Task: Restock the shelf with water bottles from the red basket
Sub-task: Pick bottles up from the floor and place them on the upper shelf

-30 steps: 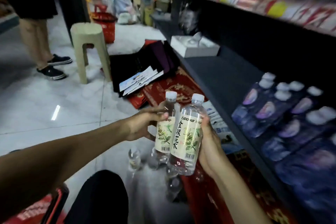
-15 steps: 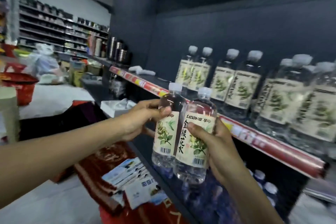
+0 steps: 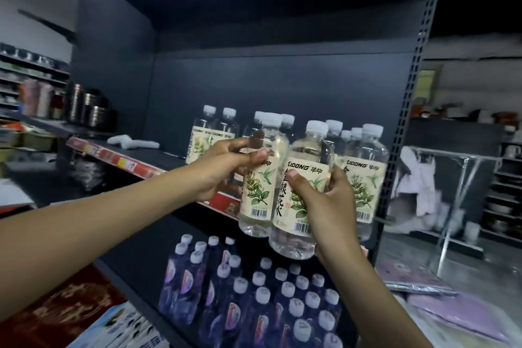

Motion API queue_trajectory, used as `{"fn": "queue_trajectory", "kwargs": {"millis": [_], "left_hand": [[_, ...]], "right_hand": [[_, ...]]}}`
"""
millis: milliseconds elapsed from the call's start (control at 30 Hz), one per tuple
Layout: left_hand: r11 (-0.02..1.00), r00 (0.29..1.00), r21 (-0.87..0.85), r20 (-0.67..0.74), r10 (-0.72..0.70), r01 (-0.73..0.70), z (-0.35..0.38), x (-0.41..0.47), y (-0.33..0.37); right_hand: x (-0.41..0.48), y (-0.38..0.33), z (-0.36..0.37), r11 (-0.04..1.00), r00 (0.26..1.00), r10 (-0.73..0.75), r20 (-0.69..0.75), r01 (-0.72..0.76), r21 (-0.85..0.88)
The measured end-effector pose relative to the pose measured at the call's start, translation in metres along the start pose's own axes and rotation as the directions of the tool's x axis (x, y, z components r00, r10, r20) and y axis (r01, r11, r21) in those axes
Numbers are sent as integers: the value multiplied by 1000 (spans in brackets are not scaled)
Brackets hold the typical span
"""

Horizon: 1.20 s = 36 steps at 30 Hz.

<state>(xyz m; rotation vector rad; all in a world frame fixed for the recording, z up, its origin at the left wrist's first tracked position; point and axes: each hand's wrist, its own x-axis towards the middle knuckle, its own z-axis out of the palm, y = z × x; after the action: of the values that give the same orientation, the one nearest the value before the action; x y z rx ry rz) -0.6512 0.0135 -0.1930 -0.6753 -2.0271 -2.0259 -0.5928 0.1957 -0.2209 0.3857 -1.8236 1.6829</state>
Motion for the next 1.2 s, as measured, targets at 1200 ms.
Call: {"fn": "queue_trajectory", "kwargs": {"millis": [1200], "left_hand": [[951,950,117,-92,297,-286,-25,70,-48]], "right_hand": [[72,36,78,951,987,-107,-116,67,-303]]}}
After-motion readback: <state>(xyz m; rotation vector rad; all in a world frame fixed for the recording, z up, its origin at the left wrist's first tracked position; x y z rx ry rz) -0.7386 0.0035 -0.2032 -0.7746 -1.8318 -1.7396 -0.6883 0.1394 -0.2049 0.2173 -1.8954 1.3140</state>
